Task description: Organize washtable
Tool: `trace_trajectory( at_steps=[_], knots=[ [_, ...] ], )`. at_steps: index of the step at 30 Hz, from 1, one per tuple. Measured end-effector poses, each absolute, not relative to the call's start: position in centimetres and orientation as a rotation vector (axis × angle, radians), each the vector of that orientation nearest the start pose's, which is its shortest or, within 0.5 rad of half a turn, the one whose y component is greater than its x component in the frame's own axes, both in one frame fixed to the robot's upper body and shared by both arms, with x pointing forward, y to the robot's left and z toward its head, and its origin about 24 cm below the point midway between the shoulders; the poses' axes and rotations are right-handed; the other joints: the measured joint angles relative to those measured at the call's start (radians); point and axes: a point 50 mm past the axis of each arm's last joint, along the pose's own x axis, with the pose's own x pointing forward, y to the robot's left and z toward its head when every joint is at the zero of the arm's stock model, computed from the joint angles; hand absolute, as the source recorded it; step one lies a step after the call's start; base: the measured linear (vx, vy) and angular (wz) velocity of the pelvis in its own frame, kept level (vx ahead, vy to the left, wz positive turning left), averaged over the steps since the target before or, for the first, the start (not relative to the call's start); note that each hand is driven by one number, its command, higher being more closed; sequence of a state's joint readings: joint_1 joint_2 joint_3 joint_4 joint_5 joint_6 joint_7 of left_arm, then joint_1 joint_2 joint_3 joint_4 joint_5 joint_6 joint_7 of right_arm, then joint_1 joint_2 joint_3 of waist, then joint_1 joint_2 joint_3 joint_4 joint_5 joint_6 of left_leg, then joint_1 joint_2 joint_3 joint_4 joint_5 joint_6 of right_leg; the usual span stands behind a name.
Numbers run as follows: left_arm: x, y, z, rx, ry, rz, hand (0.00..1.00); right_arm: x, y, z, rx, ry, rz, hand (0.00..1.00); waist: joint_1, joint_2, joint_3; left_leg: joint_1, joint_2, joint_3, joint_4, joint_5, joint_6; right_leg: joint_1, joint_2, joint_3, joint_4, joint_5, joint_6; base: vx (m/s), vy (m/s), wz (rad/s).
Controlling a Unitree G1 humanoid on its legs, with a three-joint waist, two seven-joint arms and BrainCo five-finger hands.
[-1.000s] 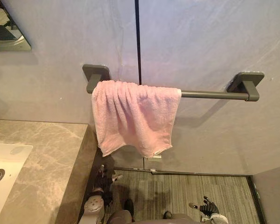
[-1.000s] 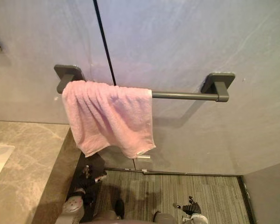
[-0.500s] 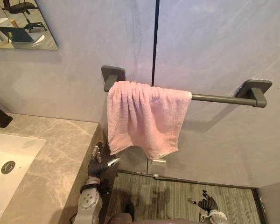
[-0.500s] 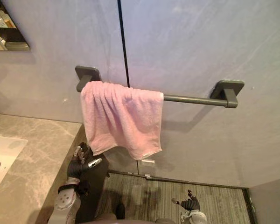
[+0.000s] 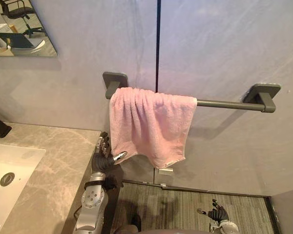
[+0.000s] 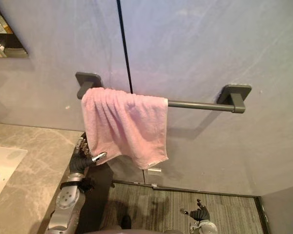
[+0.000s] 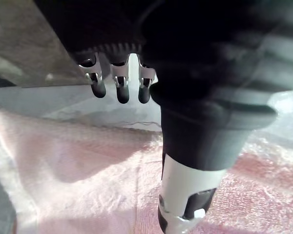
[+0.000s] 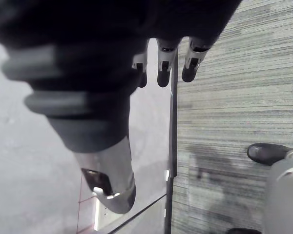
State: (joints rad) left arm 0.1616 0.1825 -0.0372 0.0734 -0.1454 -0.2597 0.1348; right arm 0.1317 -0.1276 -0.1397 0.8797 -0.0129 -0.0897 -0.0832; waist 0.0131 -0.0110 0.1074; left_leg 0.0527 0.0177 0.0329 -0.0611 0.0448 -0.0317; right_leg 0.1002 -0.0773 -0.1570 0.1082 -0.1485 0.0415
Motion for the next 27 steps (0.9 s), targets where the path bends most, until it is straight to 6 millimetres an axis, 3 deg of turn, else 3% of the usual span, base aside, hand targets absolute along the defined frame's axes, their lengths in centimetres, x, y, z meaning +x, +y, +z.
trace_trajectory(
  at_steps=[5,12,13,17,27],
  knots=[
    [21.7,20.3,1.2,0.069,-0.006,0.166,0.00,12.0,-23.5,-13.5,-0.142,0.888,-0.286,0.00,-0.002,0.000,0.000,0.015,0.002,0.021,-0.015,0.000,0.000,0.000,0.003,0.024,-0.009,0.005,-0.007,0.01,-0.010,-0.13],
    [21.9,20.7,0.6,0.095,0.022,0.148,0.00,13.2,-23.1,-13.3,-0.160,0.865,-0.227,0.00,-0.003,0.000,-0.001,0.024,0.001,0.032,-0.032,0.009,0.005,0.005,0.004,0.041,-0.027,0.020,-0.011,-0.01,-0.003,-0.04],
    [21.9,20.7,0.5,0.097,0.026,0.147,1.00,13.2,-23.0,-13.3,-0.159,0.864,-0.224,0.00,-0.004,0.000,-0.001,0.024,0.001,0.034,-0.032,0.010,0.005,0.004,0.004,0.043,-0.028,0.021,-0.010,-0.03,-0.003,-0.08],
    [22.2,20.8,0.2,0.104,0.041,0.142,1.00,13.5,-23.0,-13.2,-0.161,0.857,-0.220,0.00,-0.005,0.000,-0.001,0.025,0.001,0.042,-0.033,0.011,0.007,0.007,0.004,0.052,-0.041,0.032,-0.008,-0.04,-0.005,-0.07],
    [23.6,19.9,0.6,0.115,0.026,0.074,1.00,15.5,-22.3,-12.0,-0.187,0.772,-0.174,0.00,-0.052,-0.001,-0.001,0.028,0.001,0.052,-0.034,0.012,0.009,0.006,0.005,0.067,-0.049,0.037,-0.004,-0.02,-0.014,-0.05]
  ],
)
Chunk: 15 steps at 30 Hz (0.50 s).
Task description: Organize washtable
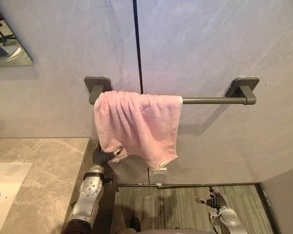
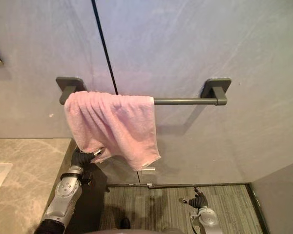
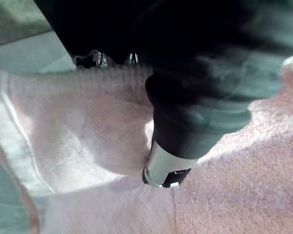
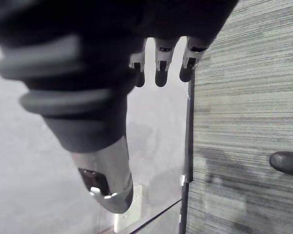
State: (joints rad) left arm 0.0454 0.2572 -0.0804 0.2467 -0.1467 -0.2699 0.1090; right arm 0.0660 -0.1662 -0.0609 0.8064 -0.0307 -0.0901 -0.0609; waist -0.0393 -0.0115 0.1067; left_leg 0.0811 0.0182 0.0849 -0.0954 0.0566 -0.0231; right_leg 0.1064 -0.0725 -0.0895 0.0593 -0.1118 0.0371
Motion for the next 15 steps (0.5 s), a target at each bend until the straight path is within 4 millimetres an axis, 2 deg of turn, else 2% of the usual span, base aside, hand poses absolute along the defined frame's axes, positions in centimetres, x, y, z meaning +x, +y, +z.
trace_trajectory(
  at_steps=[4,8,10,15],
  knots=[
    [23.7,19.8,0.7,0.115,0.019,0.073,1.00,16.8,-22.3,-10.8,-0.190,0.693,-0.171,0.00,-0.002,0.000,0.000,0.002,0.001,0.002,0.000,0.000,0.000,0.002,0.001,0.011,-0.012,0.008,0.001,-0.01,-0.016,-0.09],
    [23.8,19.9,0.8,0.115,0.013,0.078,1.00,18.5,-22.0,-8.8,-0.196,0.567,-0.156,0.00,-0.001,0.000,0.000,0.003,0.001,0.005,0.000,0.000,0.000,0.002,0.001,0.015,-0.012,0.010,0.002,-0.03,-0.009,-0.02],
    [23.7,19.9,1.0,0.115,0.007,0.077,1.00,19.9,-21.6,-6.6,-0.225,0.453,-0.101,0.00,-0.001,0.000,0.000,0.004,0.001,0.010,0.000,0.000,0.000,0.000,0.001,0.022,-0.012,0.013,0.004,-0.04,-0.007,-0.07],
    [23.6,20.0,1.1,0.118,0.002,0.075,1.00,21.7,-20.4,-2.5,-0.220,0.228,-0.002,0.00,-0.002,-0.002,0.001,0.007,0.001,0.020,0.000,0.000,0.000,-0.004,0.001,0.035,-0.011,0.017,0.006,-0.04,-0.004,-0.08]
  ],
)
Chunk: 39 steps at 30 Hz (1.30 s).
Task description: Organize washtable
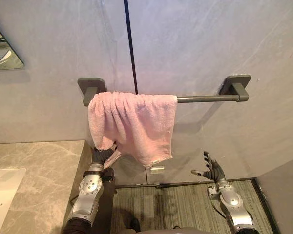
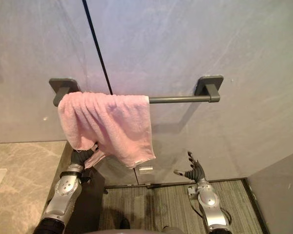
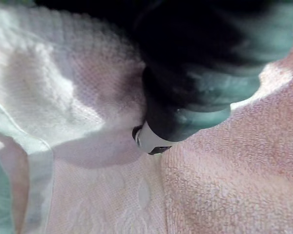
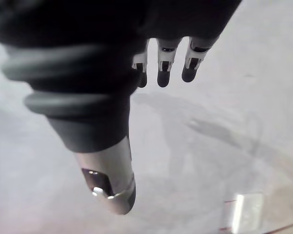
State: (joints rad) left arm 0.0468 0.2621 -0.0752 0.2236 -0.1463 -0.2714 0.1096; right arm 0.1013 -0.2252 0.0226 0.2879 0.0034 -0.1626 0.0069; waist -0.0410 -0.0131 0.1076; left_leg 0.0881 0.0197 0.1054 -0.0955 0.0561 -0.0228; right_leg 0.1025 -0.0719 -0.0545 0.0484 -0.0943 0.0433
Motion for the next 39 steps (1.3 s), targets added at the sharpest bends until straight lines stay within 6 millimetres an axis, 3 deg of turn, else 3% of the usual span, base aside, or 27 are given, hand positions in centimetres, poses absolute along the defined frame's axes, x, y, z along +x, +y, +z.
trace_trajectory(
  at_steps=[9,28,29,39],
  knots=[
    [23.2,19.8,1.7,0.131,-0.023,0.052,1.00,22.1,-19.1,1.4,-0.213,0.055,0.174,0.00,0.001,-0.004,0.002,0.006,0.006,0.010,0.000,0.000,0.000,0.000,0.004,0.011,0.006,0.000,0.000,-0.01,-0.006,-0.03],
    [23.0,18.0,1.2,0.110,-0.012,-0.011,1.00,24.7,-13.9,3.8,-0.166,-0.059,0.426,0.00,0.006,-0.002,0.000,-0.006,0.010,-0.019,-0.001,0.015,-0.002,-0.004,0.009,-0.004,0.025,-0.001,-0.001,-0.01,-0.011,0.04],
    [23.0,17.9,1.1,0.103,-0.012,-0.010,1.00,24.8,-13.6,3.7,-0.169,-0.057,0.437,1.00,0.005,-0.002,0.000,-0.006,0.010,-0.019,-0.001,0.015,-0.002,-0.004,0.009,-0.004,0.026,-0.001,-0.001,-0.03,-0.021,0.02],
    [23.1,17.2,0.7,0.064,0.004,-0.012,1.00,25.8,-12.0,3.0,-0.158,-0.023,0.469,1.00,0.016,0.003,-0.005,-0.027,0.017,-0.042,-0.003,0.032,-0.007,-0.021,0.017,-0.021,0.040,-0.004,-0.003,-0.03,-0.023,0.06]
  ],
)
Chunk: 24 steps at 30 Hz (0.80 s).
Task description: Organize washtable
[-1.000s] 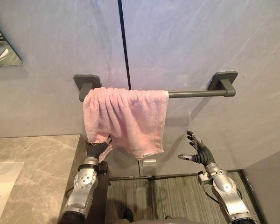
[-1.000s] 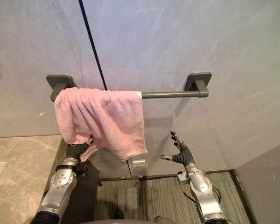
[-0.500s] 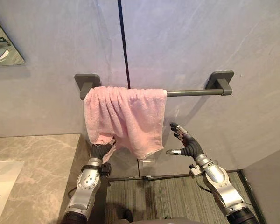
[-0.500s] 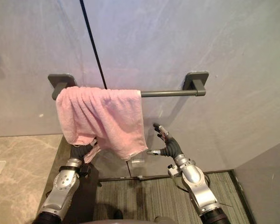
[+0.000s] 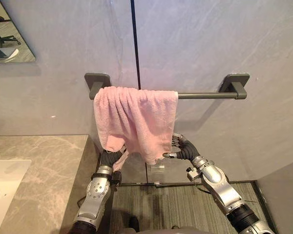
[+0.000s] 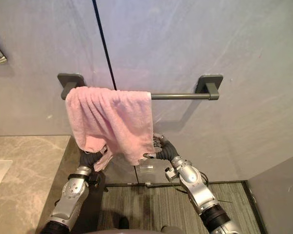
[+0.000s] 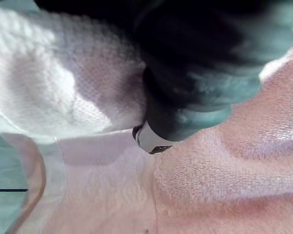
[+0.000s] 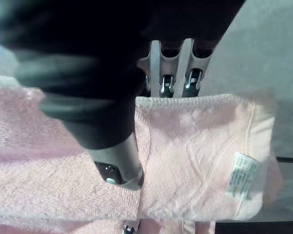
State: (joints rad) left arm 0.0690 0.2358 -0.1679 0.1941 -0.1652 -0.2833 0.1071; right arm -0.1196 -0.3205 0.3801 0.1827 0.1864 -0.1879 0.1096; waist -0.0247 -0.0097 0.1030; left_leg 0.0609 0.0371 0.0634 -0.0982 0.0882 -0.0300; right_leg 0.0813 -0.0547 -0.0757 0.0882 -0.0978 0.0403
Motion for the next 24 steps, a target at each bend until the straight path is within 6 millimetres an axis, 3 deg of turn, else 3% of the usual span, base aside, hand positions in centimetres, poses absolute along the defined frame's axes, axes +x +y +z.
trace_trajectory(
  at_steps=[13,24],
  knots=[
    [23.0,17.2,0.6,0.063,0.009,-0.028,1.00,26.2,-12.4,3.3,-0.137,-0.038,0.427,1.00,0.014,-0.007,-0.020,-0.015,0.000,-0.008,0.002,0.004,-0.001,-0.011,0.001,-0.006,0.001,0.000,0.000,0.00,-0.003,0.01],
    [23.0,17.3,0.6,0.063,0.011,-0.025,1.00,26.5,-15.1,3.6,-0.110,-0.048,0.283,1.00,0.013,-0.010,-0.021,-0.011,0.003,-0.007,-0.004,0.006,-0.001,-0.011,0.002,-0.005,0.008,0.000,0.000,-0.01,-0.003,0.00]
  ],
)
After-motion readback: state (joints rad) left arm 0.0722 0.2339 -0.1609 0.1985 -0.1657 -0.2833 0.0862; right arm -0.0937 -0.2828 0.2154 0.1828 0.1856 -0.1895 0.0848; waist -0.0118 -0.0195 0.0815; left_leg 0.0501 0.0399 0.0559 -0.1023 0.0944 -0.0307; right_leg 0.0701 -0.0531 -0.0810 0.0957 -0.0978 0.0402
